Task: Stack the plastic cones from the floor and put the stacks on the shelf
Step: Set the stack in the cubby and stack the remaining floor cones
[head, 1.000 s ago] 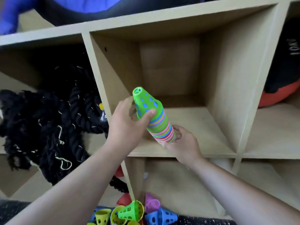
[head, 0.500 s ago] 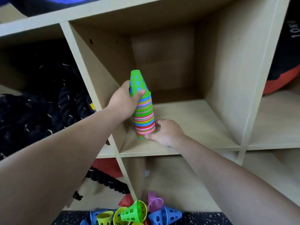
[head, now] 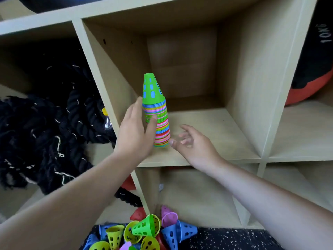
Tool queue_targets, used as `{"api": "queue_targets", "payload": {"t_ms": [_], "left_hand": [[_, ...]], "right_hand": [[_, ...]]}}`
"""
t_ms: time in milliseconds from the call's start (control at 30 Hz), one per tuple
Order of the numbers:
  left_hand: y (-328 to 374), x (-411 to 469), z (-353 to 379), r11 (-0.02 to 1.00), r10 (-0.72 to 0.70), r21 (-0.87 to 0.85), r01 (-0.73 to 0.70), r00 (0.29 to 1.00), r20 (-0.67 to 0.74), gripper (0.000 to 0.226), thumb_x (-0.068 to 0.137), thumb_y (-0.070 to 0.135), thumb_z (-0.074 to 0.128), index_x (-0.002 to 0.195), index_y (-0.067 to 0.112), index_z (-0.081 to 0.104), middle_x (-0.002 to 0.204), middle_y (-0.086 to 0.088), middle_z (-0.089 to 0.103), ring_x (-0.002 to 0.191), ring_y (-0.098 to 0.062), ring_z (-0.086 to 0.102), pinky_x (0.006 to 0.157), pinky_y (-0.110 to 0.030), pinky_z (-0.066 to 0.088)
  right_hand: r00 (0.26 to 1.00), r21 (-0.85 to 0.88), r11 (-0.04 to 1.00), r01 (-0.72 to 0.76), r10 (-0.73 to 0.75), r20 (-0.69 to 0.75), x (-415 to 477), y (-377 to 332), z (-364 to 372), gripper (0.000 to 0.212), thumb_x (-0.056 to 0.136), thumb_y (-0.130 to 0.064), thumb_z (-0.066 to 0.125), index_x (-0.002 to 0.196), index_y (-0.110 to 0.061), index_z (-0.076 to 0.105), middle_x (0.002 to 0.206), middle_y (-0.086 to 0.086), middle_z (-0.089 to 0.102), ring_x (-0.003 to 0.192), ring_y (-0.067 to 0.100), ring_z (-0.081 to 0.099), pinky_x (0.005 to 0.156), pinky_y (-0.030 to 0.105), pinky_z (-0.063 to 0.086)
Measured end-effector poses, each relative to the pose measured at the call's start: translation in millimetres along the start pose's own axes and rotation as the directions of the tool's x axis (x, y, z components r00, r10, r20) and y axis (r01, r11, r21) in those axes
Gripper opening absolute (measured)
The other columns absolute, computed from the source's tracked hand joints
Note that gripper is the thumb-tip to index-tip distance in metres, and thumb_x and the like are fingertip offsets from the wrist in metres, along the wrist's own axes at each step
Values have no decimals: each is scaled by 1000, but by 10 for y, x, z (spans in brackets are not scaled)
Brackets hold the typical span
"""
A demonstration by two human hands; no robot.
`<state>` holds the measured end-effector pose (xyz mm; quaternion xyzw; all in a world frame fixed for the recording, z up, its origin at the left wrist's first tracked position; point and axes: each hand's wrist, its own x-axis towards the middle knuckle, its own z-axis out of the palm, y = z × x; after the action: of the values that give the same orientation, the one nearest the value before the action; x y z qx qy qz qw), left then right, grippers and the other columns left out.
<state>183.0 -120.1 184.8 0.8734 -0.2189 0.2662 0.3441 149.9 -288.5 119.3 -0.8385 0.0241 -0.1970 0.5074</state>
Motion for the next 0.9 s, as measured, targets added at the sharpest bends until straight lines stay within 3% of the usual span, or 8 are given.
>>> {"api": "queue_targets", "payload": {"t_ms": [67, 167, 267, 333, 500, 667, 800, 900], "left_hand": [[-87, -328, -9, 997, 79, -1, -79, 996, 29, 58, 100, 29, 54, 152, 14, 34, 149, 8, 41, 135, -4, 35, 99, 5, 16], [-254, -891, 22, 992, 127, -4, -128, 987, 97, 56, 98, 37, 49, 149, 15, 41, 151, 3, 44, 140, -9, 39, 111, -20, 34], [-369, -1458, 92, 992, 123, -41, -117, 977, 172, 56, 97, 38, 47, 148, 17, 42, 150, 5, 43, 135, -15, 48, 104, -35, 47], [-439, -1812, 143, 995, 93, -48, -84, 970, 223, 54, 98, 36, 49, 149, 18, 42, 151, 8, 41, 123, -21, 58, 95, -37, 54], [-582, -2577, 196, 1000, 6, -12, -2, 932, 363, 56, 96, 39, 49, 146, 13, 46, 148, -5, 48, 135, -21, 48, 111, -31, 39], [-830, -3219, 163, 1000, -27, 28, 14, 845, 534, 59, 93, 41, 50, 143, 11, 49, 144, -9, 52, 131, -24, 48, 105, -30, 40], [-1023, -3703, 141, 997, -31, 70, -21, 743, 668, 68, 88, 48, 61, 145, 15, 46, 145, -9, 51, 132, -28, 50, 108, -45, 43], [-1108, -3980, 152, 991, -30, 112, -76, 682, 731, 79, 80, 61, 68, 141, 16, 50, 146, -9, 50, 133, -29, 49, 110, -50, 40]], "right_hand": [[997, 35, 997, 74, -75, 16, -308, -17, -115, 70, 81, -44, 75, 142, -27, 45, 124, -12, 58, 111, -1, 56, 84, 15, 51], [986, 96, 985, 143, -150, 77, -875, 28, -269, 66, 81, -37, 76, 139, -29, 47, 133, -16, 53, 124, -2, 50, 94, 20, 52], [967, 56, 979, 194, -200, 155, -1405, 125, -333, 68, 81, -47, 73, 141, -30, 45, 139, -21, 47, 133, 1, 45, 100, 15, 45], [956, 41, 978, 203, -207, 206, -1672, 225, -297, 69, 80, -51, 70, 142, -28, 46, 140, -21, 45, 134, 4, 44, 103, 18, 44], [952, 23, 988, 150, -151, 266, -2075, 479, -141, 62, 82, -44, 71, 136, -23, 51, 136, -10, 48, 130, 9, 49, 103, 30, 49], [932, -36, 991, 129, -108, 347, -2278, 774, 2, 55, 81, -37, 74, 130, -19, 56, 130, -8, 50, 124, 6, 52, 99, 32, 52], [910, -31, 989, 143, -120, 396, -2395, 965, 121, 54, 80, -30, 79, 127, -14, 58, 129, -1, 52, 122, 11, 54, 92, 38, 55], [889, -27, 988, 153, -126, 441, -2463, 1065, 219, 55, 79, -35, 77, 126, -13, 59, 128, 1, 52, 120, 14, 54, 90, 40, 55]]}}
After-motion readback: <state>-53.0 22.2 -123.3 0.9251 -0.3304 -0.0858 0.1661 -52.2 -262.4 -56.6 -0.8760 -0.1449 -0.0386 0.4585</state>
